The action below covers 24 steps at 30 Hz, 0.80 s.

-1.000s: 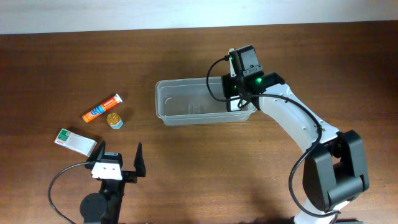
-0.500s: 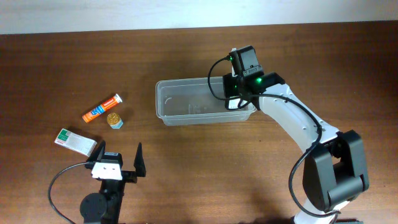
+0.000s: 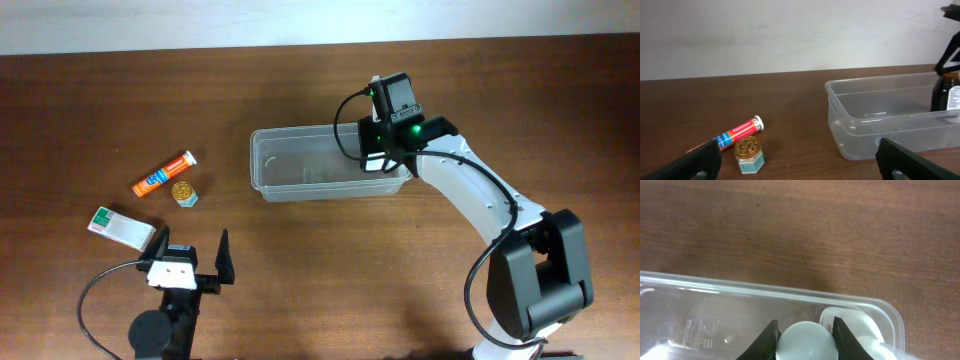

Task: Pack container
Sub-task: 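Lower the brown bottle into the container beside the spray bottle, release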

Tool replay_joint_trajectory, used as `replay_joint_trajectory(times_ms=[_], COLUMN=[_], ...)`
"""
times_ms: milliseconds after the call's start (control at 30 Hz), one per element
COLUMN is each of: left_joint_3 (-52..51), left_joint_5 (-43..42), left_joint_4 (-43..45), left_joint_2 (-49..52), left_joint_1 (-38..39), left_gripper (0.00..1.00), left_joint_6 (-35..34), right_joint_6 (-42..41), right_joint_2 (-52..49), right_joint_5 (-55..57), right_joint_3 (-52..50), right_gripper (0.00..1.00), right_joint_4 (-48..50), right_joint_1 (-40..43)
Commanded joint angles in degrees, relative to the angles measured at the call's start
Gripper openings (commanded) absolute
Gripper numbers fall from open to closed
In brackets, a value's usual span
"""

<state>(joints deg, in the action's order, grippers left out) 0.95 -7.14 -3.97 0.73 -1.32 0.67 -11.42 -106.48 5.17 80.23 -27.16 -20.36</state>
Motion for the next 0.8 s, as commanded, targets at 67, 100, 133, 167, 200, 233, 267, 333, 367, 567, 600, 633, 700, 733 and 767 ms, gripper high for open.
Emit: replay_joint_trajectory(times_ms=[67, 100, 133, 167, 200, 233, 267, 333, 367, 567, 600, 633, 700, 733, 767], left_joint_3=[-0.5, -0.5, -0.5, -0.5, -0.5, -0.5, -0.5, -0.5, -0.5, -0.5, -0.5, -0.5, -0.5, -0.5, -0.5], left_joint_5=[-0.8, -0.8, -0.8, -0.8, -0.8, -0.8, -0.8, -0.8, -0.8, -0.8, -0.8, -0.8, -0.8, -0.8, -0.8], left_joint_4=[0.1, 0.1, 0.1, 0.1, 0.1, 0.1, 0.1, 0.1, 0.1, 0.1, 0.1, 0.1, 0.1, 0.1, 0.1], left_joint_2=[-0.3, -0.3, -0.3, -0.3, -0.3, -0.3, -0.3, -0.3, -0.3, -0.3, -0.3, -0.3, -0.3, -0.3, -0.3], left_joint_1=[-0.3, -0.3, -0.3, -0.3, -0.3, -0.3, -0.3, -0.3, -0.3, -0.3, -0.3, -0.3, -0.3, -0.3, -0.3], left_gripper=[0.99, 0.99, 0.99, 0.99, 0.99, 0.99, 0.99, 0.99, 0.99, 0.99, 0.99, 0.99, 0.99, 0.99, 0.99], left_joint_6=[1.1, 1.1, 1.1, 1.1, 1.1, 1.1, 1.1, 1.1, 1.1, 1.1, 1.1, 1.1, 1.1, 1.1, 1.1], right_joint_6=[0.9, 0.9, 1.1, 1.1, 1.1, 1.2, 1.5, 1.5, 1.6, 1.6, 1.7, 1.7, 1.7, 1.8, 2.2], right_joint_2=[-0.1, -0.1, -0.1, -0.1, -0.1, -0.1, -0.1, -0.1, -0.1, -0.1, -0.1, -0.1, -0.1, -0.1, -0.1], right_joint_5=[1.6, 1.6, 1.6, 1.6, 1.6, 1.6, 1.6, 1.6, 1.6, 1.6, 1.5, 1.5, 1.5, 1.5, 1.5], right_joint_3=[-0.5, -0.5, -0.5, -0.5, -0.5, -0.5, -0.5, -0.5, -0.5, -0.5, -0.5, -0.5, -0.5, -0.5, -0.5], right_gripper=[0.25, 0.25, 0.26, 0.26, 0.3, 0.31, 0.33, 0.34, 0.34, 0.34, 0.34, 0.34, 0.34, 0.34, 0.34], right_joint_4=[1.4, 1.4, 1.4, 1.4, 1.4, 1.3, 1.4, 1.4, 1.4, 1.3, 1.3, 1.3, 1.3, 1.3, 1.4], right_joint_1=[-0.3, -0.3, -0.3, -0.3, -0.3, -0.3, -0.3, -0.3, -0.3, -0.3, -0.3, -0.3, -0.3, -0.3, -0.3])
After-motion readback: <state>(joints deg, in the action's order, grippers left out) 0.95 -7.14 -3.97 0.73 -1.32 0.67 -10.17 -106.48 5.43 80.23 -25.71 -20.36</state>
